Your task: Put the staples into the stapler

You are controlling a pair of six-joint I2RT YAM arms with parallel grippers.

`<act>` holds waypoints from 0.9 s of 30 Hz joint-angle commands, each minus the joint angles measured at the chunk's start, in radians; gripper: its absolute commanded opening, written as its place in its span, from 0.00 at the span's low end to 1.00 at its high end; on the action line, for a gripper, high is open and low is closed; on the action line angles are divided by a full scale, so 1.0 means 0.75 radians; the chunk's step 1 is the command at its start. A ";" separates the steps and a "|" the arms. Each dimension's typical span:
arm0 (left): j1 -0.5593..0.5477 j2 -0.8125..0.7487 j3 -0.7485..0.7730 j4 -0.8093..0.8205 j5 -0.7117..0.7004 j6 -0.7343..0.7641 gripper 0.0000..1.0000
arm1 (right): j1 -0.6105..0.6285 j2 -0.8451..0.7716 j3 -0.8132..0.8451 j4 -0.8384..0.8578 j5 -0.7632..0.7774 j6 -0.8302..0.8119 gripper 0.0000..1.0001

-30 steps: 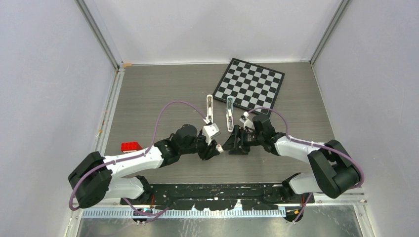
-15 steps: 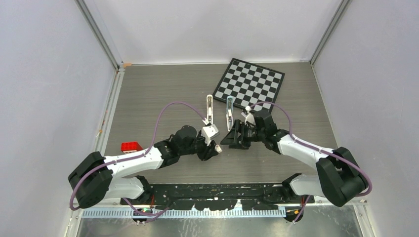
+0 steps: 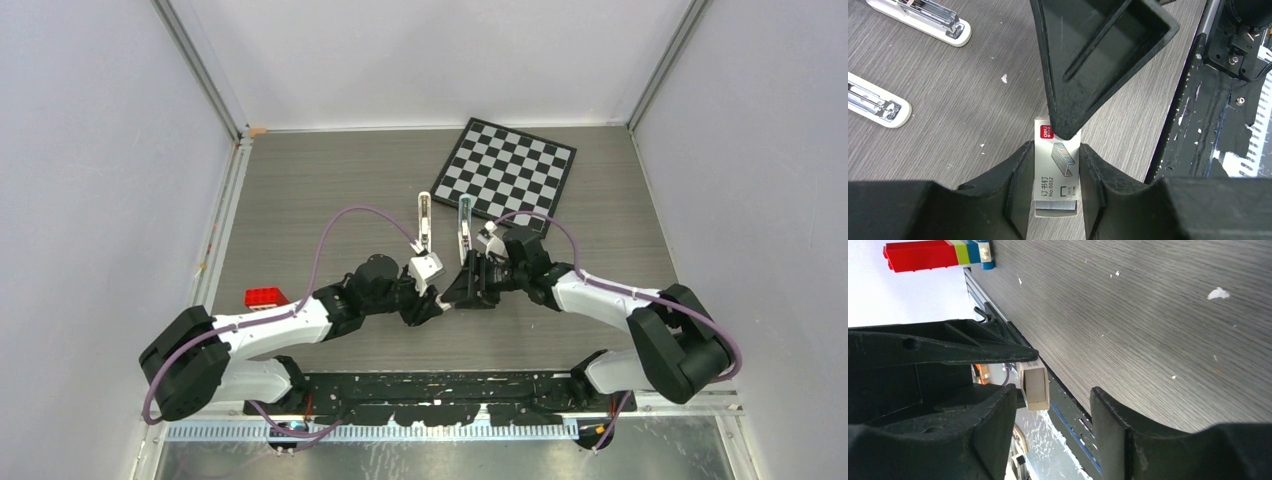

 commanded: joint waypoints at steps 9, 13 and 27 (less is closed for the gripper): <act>-0.007 0.047 0.000 0.132 0.048 0.034 0.38 | 0.051 0.121 0.057 0.184 -0.061 0.080 0.54; -0.007 0.049 0.006 0.136 0.053 0.034 0.38 | 0.066 0.142 0.061 0.190 -0.074 0.082 0.46; -0.007 -0.021 0.014 0.005 -0.042 -0.008 0.47 | 0.066 0.106 0.020 0.265 -0.053 0.128 0.15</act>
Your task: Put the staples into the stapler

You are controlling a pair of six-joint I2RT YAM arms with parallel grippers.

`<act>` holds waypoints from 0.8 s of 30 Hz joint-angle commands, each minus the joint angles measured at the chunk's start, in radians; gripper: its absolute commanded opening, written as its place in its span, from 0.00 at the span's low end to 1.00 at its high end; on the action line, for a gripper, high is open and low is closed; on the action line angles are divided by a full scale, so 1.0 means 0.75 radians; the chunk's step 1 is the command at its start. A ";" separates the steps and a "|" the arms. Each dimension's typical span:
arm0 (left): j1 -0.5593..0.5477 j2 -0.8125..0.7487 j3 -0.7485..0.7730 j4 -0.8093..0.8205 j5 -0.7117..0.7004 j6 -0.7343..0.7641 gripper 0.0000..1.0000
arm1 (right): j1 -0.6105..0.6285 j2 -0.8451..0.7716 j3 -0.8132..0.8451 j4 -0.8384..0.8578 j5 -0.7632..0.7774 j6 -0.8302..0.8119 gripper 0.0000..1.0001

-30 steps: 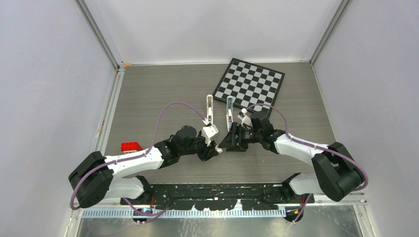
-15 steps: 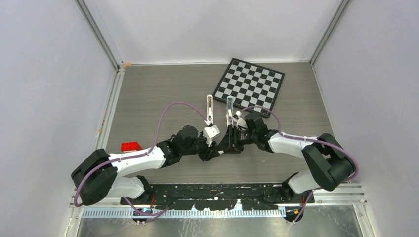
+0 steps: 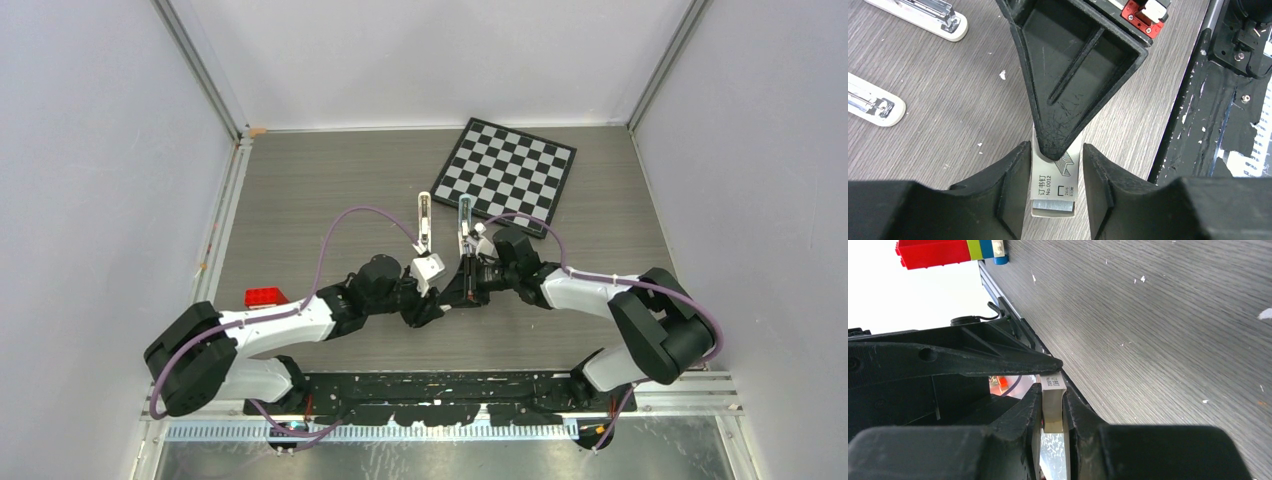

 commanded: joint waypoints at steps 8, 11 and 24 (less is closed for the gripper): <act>-0.007 -0.192 0.040 -0.231 -0.090 -0.027 0.63 | -0.008 -0.144 0.004 -0.008 0.031 -0.024 0.16; -0.009 -0.219 0.049 -0.278 -0.084 -0.037 0.69 | -0.012 -0.184 0.014 -0.045 0.037 -0.042 0.16; -0.008 -0.259 0.019 -0.237 -0.133 0.017 0.63 | -0.010 -0.258 0.015 -0.123 0.060 -0.062 0.17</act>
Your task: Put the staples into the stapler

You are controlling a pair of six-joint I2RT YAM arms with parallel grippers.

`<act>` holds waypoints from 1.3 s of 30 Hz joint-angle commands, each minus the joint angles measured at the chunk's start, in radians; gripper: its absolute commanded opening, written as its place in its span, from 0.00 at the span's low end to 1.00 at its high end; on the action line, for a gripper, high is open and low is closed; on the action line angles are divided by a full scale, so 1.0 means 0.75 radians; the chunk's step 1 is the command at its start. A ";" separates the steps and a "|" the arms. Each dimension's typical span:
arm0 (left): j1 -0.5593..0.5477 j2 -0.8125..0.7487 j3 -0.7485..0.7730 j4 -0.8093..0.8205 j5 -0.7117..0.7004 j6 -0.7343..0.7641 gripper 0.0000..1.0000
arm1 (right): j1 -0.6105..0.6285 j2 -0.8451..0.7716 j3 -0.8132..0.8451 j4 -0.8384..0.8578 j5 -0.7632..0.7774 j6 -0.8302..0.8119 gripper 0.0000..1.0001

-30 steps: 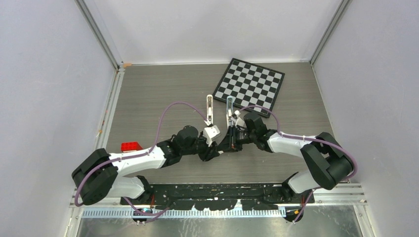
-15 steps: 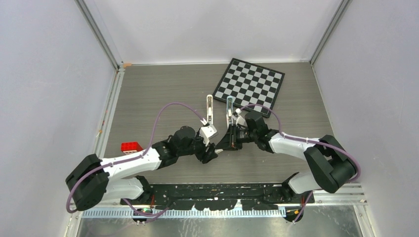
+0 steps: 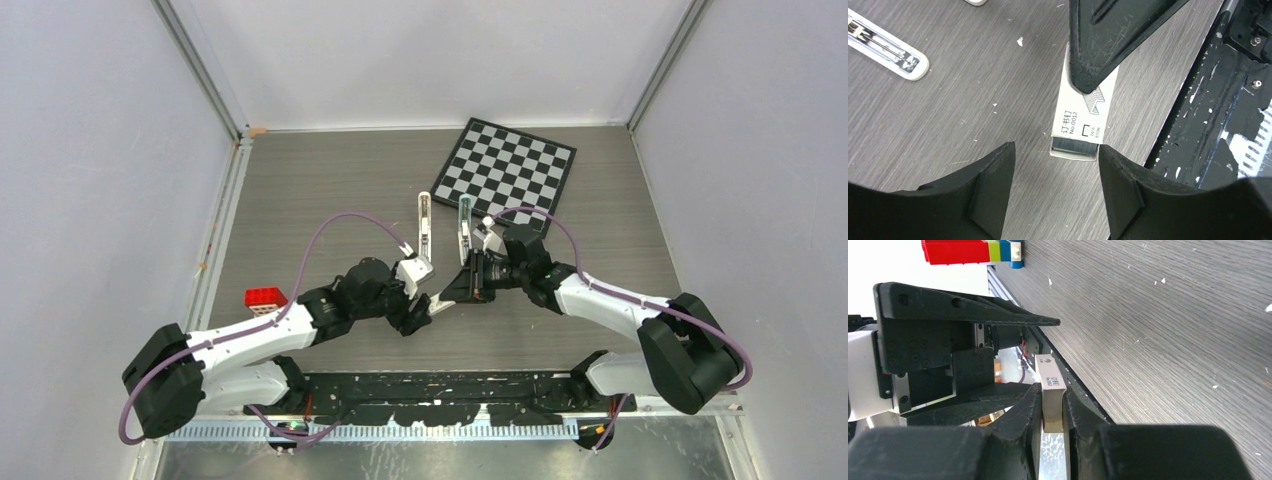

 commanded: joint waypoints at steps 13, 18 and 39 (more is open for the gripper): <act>-0.071 -0.105 -0.074 0.177 -0.015 0.260 0.63 | -0.003 -0.025 0.006 0.029 0.049 0.029 0.17; -0.085 -0.077 -0.049 0.144 -0.070 0.274 0.63 | -0.002 -0.024 0.006 0.043 0.054 0.040 0.18; -0.090 -0.044 -0.050 0.229 -0.087 0.269 0.64 | -0.003 -0.019 -0.004 0.049 0.023 0.038 0.19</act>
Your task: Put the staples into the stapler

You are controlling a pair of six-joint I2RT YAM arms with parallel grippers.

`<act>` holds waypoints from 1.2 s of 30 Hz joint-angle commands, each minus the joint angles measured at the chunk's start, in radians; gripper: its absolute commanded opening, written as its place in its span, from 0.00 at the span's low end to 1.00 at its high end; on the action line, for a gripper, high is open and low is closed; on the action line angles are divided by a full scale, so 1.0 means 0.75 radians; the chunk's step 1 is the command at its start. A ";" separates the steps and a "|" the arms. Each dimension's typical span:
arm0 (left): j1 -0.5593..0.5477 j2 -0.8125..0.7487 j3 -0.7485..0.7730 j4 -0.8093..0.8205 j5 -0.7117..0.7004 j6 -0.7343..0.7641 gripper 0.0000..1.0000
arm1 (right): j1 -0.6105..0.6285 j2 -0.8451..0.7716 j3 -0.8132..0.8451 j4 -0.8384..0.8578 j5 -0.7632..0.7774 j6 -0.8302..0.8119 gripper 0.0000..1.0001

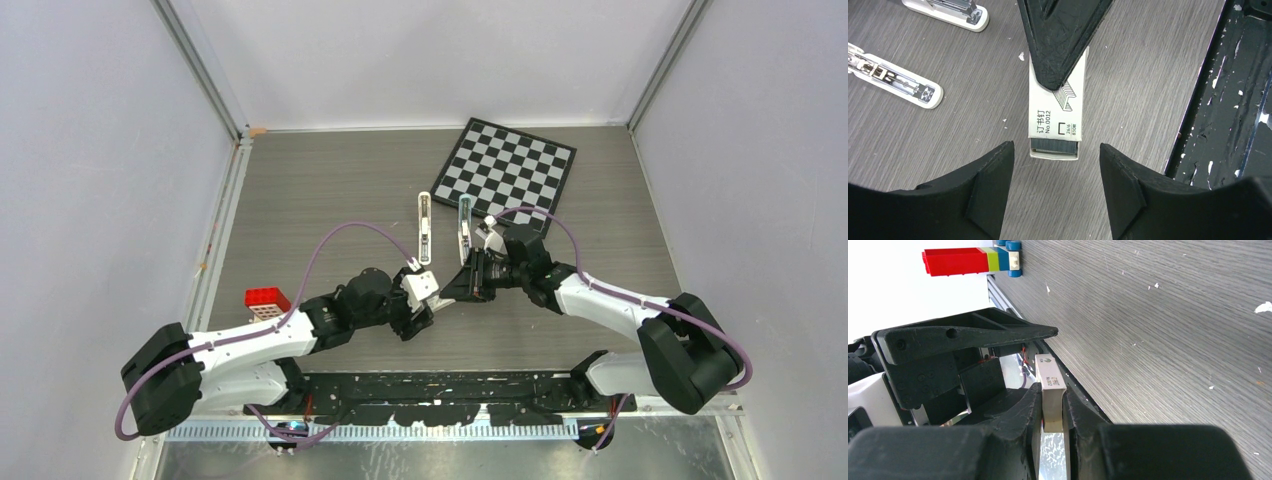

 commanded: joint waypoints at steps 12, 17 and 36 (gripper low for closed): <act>-0.004 -0.014 0.025 0.102 0.022 0.062 0.54 | -0.002 -0.013 -0.005 0.048 -0.044 -0.011 0.19; -0.005 -0.022 0.013 0.089 0.007 0.074 0.50 | -0.001 -0.013 -0.008 0.046 -0.054 -0.020 0.19; -0.005 -0.034 -0.013 0.075 -0.003 0.100 0.35 | -0.006 -0.037 -0.014 0.028 -0.044 -0.043 0.19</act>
